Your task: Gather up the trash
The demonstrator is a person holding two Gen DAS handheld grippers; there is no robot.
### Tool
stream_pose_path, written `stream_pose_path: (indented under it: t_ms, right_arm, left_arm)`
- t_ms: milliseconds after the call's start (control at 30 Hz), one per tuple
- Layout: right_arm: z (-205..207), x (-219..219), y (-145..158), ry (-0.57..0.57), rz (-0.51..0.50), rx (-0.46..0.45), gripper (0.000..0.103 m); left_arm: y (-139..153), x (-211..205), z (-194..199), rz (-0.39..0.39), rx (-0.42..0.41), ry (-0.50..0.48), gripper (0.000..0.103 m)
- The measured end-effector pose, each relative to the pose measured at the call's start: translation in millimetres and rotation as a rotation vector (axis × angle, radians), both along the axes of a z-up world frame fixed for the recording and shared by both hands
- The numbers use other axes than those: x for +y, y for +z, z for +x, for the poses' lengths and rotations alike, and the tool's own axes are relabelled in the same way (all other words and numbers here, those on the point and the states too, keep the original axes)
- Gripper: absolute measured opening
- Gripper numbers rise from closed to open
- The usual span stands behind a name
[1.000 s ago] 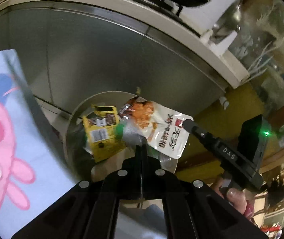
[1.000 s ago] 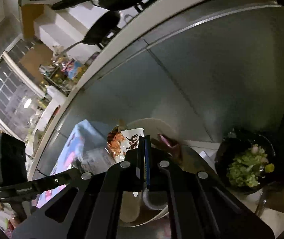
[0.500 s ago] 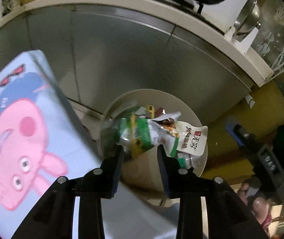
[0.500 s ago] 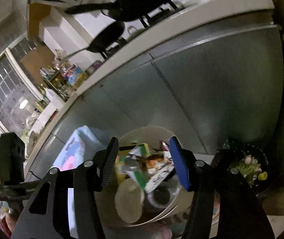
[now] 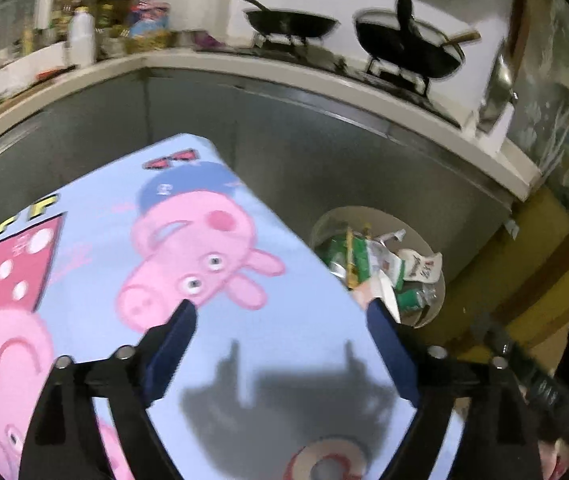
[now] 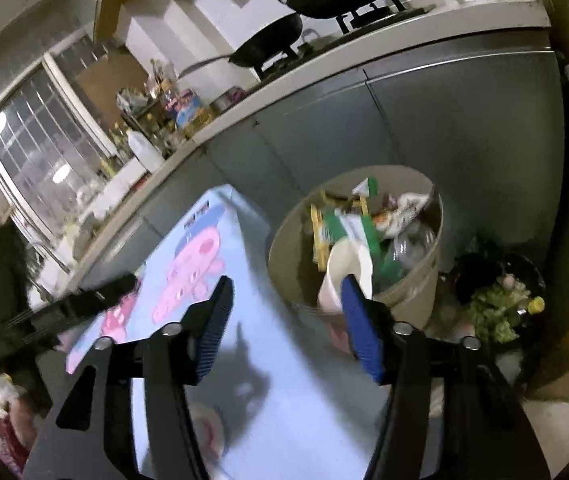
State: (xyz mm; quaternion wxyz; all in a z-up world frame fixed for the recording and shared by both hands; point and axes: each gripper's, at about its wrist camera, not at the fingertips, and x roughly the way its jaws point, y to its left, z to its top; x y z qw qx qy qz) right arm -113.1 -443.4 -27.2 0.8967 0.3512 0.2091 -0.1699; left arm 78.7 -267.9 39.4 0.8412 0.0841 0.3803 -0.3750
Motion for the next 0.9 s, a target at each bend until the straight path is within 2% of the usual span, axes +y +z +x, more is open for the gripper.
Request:
stream_pose_path:
  t_ms: [100,133,200,300,433,900]
  right_arm:
    - [-6,24,-2,-0.039,-0.011,0.042,0.076]
    - [-7,30,-2,-0.068,-0.016,0.067,0.083]
    - [-10,39,-1,-0.098,-0.021,0.091,0.086]
    - [-14,51,7,-0.097,-0.025,0.084,0.086]
    - [-15,55,17,-0.091,-0.026,0.075,0.086]
    - [-18,77,42,-0.084,-0.069,0.033,0.086]
  left_arm:
    - [4,17,-10,-0.004,-0.040,0.023,0.099]
    - [4,20,-13,0.014,-0.054,0.026,0.099]
    - [3,24,-21,0.073,-0.087,0.052,0.099]
    - [0,28,-31,0.130,-0.130,0.084,0.099]
    - [-3,37,-39,0.109,-0.108,0.070,0.099]
    - [11,45,-54,0.128,-0.198,0.082,0.099]
